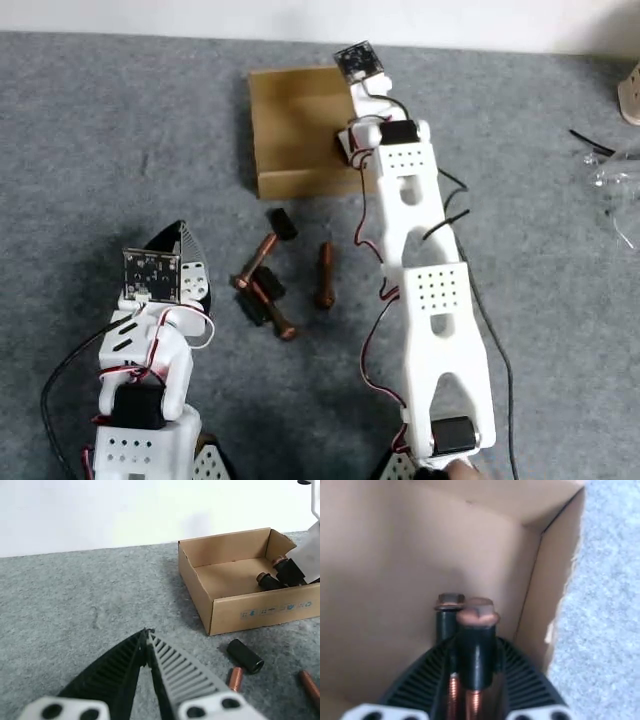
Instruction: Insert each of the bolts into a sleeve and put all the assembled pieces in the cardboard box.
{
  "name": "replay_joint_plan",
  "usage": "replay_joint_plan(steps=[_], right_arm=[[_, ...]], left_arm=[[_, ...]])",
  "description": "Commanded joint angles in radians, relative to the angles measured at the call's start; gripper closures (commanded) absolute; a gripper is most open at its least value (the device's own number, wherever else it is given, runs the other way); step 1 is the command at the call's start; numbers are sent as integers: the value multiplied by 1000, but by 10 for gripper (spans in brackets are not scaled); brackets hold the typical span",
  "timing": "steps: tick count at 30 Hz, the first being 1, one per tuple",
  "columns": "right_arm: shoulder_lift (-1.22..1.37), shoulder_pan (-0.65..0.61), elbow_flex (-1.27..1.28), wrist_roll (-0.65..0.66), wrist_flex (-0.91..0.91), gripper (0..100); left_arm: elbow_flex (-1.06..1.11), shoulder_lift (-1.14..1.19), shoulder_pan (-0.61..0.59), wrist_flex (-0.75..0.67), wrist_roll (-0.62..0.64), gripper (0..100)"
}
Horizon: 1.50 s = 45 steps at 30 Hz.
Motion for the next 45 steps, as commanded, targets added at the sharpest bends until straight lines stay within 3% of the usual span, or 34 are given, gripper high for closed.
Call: replay_joint_plan(steps=[1,8,21,32,41,45], right_arm=[[2,8,-7,0,62,880],[-1,13,-30,-5,79,863],[-5,7,-564,-2,430,863],[-197,-5,-564,-5,645,870],[-412,-5,-562,-9,654,922],[-466,-5,-562,-77,656,922]], left_arm=[[21,-5,10,-18,-3,989],[21,-5,10,-18,-3,989],[21,-5,12,-18,-3,989],[21,-5,12,-18,-3,989],[21,-5,12,-18,-3,989],[21,-5,12,-18,-3,989]])
